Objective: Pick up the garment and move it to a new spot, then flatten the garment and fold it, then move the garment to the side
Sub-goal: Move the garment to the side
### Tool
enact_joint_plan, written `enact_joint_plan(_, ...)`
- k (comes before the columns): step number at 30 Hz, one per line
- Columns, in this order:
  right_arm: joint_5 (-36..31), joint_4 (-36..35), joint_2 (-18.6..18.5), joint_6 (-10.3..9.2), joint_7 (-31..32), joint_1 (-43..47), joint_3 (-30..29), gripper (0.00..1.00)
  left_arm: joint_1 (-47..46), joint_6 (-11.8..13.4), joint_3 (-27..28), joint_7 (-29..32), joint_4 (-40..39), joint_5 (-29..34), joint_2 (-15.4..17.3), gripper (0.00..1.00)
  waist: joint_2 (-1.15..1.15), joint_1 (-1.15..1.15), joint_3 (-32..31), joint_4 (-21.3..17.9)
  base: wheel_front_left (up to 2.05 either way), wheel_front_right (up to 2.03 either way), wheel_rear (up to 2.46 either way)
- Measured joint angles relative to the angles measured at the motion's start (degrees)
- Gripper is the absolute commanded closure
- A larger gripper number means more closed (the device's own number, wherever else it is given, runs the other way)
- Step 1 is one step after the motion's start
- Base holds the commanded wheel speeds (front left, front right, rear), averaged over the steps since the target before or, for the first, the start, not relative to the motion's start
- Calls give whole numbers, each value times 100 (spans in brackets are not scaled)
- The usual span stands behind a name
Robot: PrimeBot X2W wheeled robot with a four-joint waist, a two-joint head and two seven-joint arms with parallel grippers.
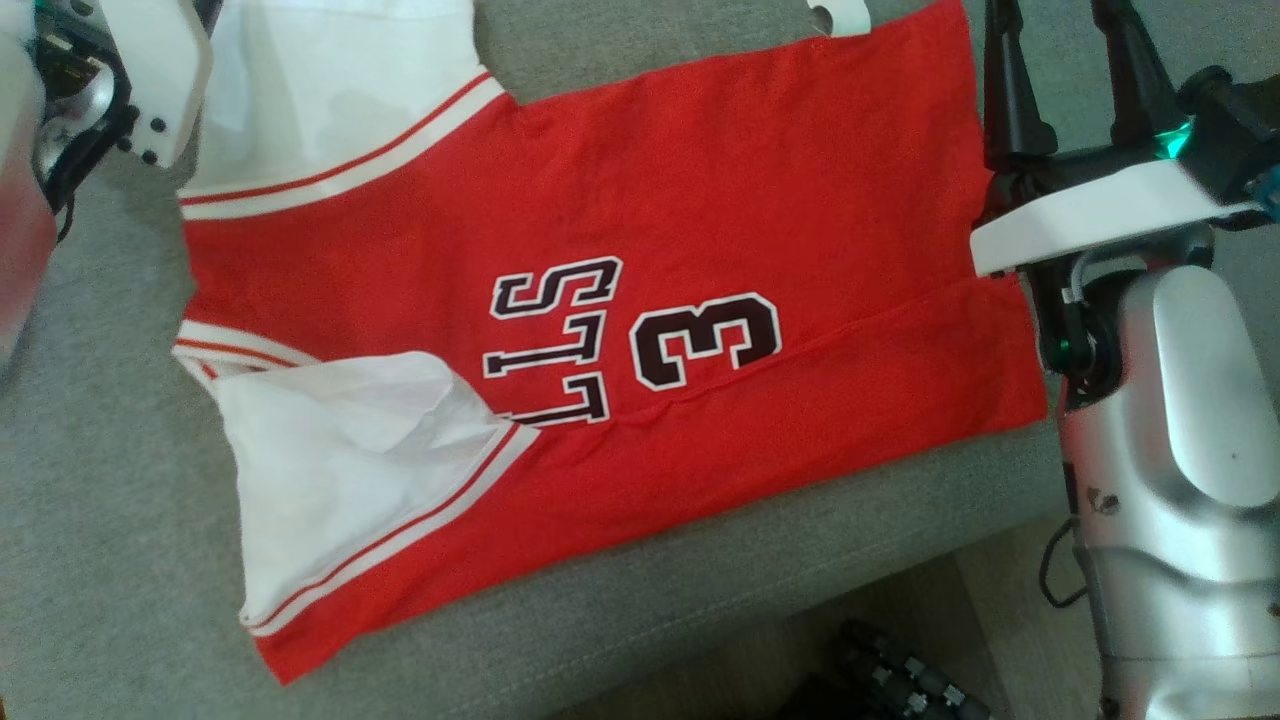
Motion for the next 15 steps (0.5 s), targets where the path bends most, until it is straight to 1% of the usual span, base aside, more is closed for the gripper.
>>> enact_joint_plan(7,23,26,0,0,-57,0,-36,0,-126,0,-489,12,265,-378,1,0,0,0,112,-123,0,0,0)
enact_joint_plan(10,24,34,0,0,-60,0,-45,0,-300,0,-632,154,385,-511,1,0,0,0,139,-143,0,0,0)
enact_joint_plan(15,74,65,0,0,-63,-2,-45,0,-321,10,-758,342,371,-1010,-1,0,0,0,165,-150,0,0,0)
